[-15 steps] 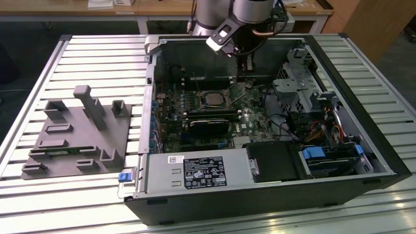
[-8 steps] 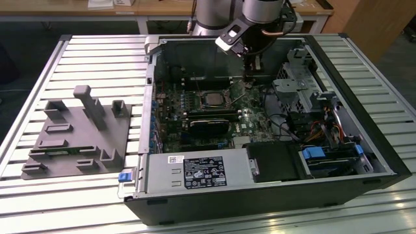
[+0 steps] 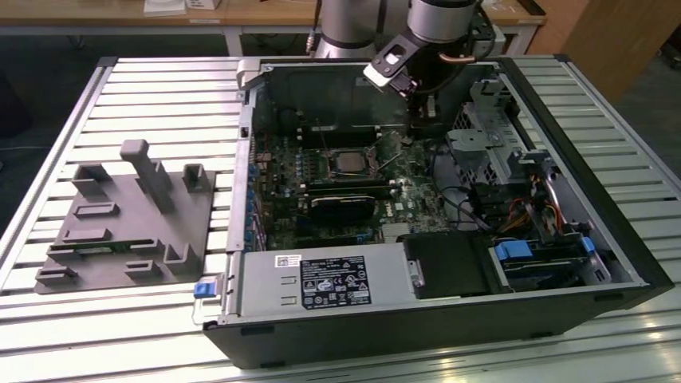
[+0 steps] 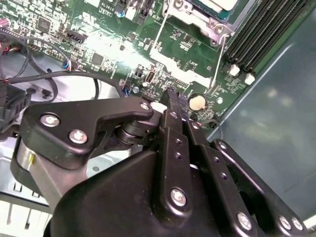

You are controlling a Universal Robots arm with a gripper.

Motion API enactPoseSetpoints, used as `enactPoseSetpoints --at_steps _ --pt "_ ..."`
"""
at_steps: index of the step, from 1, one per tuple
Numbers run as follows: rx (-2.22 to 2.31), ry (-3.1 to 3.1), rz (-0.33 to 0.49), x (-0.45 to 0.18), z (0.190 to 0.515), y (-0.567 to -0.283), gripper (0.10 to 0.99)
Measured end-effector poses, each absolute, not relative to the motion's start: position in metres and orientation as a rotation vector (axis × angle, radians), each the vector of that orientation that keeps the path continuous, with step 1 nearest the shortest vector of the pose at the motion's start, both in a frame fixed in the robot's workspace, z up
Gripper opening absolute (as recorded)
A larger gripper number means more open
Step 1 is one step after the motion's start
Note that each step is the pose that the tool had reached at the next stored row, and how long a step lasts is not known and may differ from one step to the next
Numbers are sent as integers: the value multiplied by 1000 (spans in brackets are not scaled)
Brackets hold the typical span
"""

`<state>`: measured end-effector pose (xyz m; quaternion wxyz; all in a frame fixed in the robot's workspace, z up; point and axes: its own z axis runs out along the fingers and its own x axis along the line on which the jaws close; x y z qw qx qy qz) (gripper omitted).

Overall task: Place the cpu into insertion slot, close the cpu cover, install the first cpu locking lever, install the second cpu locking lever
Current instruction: 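Close the cpu cover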

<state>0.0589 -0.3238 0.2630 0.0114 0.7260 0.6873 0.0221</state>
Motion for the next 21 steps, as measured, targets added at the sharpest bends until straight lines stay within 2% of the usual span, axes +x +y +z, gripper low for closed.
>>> enactPoseSetpoints --at_steps 12,21 --pt "2278 2157 39 63 241 -324 106" --pt "2280 2158 35 63 237 -324 106"
